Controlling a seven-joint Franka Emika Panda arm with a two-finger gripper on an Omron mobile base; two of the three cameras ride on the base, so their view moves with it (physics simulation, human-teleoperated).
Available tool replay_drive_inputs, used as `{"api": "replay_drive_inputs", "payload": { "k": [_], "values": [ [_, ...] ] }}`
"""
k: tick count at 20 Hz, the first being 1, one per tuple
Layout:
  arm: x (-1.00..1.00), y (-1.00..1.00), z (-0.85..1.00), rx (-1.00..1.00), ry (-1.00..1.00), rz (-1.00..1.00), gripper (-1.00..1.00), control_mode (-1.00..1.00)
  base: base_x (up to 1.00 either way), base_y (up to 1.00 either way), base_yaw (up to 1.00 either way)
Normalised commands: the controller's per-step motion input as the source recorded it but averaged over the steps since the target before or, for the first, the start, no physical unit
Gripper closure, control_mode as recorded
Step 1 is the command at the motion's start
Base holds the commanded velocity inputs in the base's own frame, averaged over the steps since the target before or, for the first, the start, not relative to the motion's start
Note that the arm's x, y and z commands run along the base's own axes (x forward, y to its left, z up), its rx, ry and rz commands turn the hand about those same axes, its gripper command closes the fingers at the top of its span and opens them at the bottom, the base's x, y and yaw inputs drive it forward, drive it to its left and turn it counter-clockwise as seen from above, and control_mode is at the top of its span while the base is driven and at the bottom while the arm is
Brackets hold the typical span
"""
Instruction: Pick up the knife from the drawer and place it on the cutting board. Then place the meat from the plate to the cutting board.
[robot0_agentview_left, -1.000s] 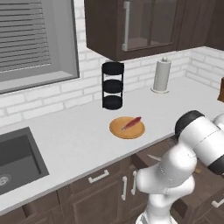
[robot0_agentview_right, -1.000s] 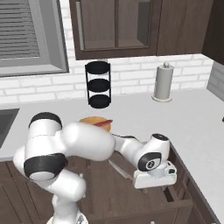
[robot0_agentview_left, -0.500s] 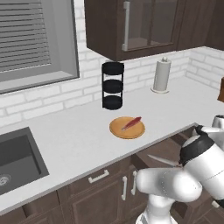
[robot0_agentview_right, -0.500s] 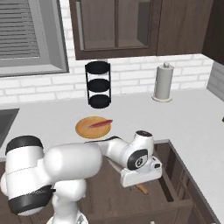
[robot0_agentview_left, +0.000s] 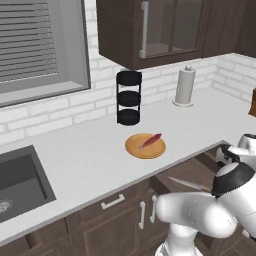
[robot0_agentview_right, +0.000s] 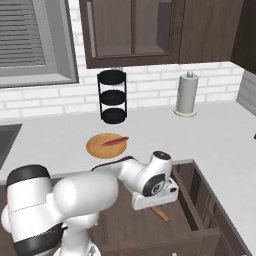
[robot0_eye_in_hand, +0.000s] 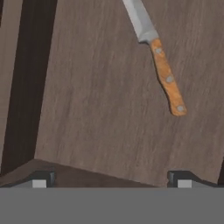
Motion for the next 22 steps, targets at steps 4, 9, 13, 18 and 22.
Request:
{"api": "replay_drive_inputs", "payload": {
  "k": [4,9,13,18,22],
  "values": [
    [0.41,0.0,-0.22,0.18,-0.1,-0.05,-1.0,-1.0,0.0,0.0,0.0],
    [0.41,0.0,-0.24,0.06,-0.01,-0.01,-1.0,-1.0,0.0,0.0,0.0],
    [0.29,0.0,-0.22,0.0,0.0,0.0,-1.0,-1.0,0.0,0.0,0.0],
    [0.26,0.0,-0.42,0.0,0.0,0.0,-1.0,-1.0,0.0,0.0,0.0],
    [0.15,-0.02,-0.49,0.0,0.0,0.01,-1.0,-1.0,0.0,0.0,0.0]
  ]
}}
